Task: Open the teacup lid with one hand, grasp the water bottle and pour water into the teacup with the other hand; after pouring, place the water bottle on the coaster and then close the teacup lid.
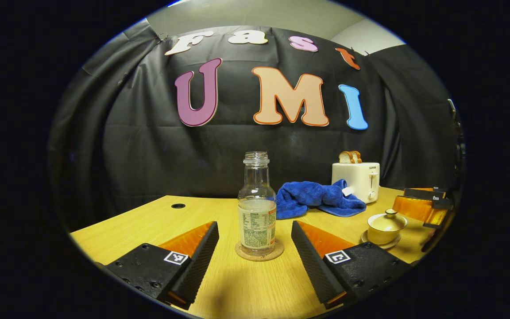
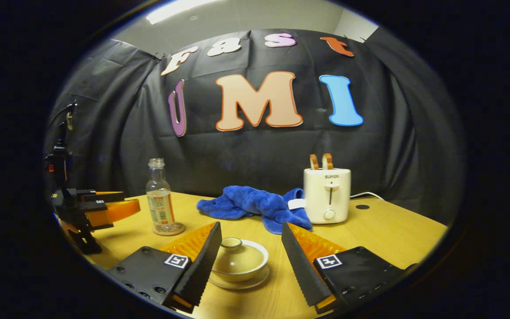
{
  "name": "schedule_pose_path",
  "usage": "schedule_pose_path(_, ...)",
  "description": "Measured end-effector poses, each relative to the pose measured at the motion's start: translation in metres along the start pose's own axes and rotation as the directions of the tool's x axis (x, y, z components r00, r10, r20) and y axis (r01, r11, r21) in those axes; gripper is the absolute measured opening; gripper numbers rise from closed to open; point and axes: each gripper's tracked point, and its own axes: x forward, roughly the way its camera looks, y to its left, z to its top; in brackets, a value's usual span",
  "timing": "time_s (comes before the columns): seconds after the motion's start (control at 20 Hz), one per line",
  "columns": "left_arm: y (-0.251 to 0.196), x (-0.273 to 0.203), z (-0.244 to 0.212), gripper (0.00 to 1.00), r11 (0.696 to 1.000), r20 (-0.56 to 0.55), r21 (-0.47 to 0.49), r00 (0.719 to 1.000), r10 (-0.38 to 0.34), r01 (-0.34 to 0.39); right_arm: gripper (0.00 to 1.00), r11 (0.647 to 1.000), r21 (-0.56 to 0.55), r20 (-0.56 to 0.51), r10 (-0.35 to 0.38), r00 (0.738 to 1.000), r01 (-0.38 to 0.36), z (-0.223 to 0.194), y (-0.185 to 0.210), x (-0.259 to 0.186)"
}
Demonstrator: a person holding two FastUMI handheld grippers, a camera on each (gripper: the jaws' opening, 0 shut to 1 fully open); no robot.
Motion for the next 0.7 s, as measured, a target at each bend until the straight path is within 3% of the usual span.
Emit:
schedule_pose_path(0.2, 0.008, -0.002, 0.000, 0.96, 0.999, -0.001, 0.001, 0.999, 0.040, -0.040, 0.85, 0.977, -0.007, 0.011, -0.212, 0.977, 0.213, 0.001, -0.054, -0.015)
schedule_pose_path(0.4, 0.025, -0.006, 0.000, 0.96, 0.991, -0.005, 0.003, 0.991, 0.133, -0.133, 0.88, 0.909, -0.011, 0.023, -0.415, 0.909, 0.416, 0.004, -0.100, -0.034)
schedule_pose_path(0.55, 0.035, -0.012, 0.001, 0.95, 0.982, -0.006, 0.004, 0.982, 0.188, -0.188, 0.85, 0.870, -0.014, 0.027, -0.493, 0.870, 0.493, 0.007, -0.114, -0.041)
schedule_pose_path(0.7, 0.039, -0.015, 0.004, 0.96, 0.976, -0.007, 0.003, 0.976, 0.216, -0.216, 0.88, 0.860, -0.015, 0.028, -0.510, 0.859, 0.511, 0.008, -0.116, -0.043)
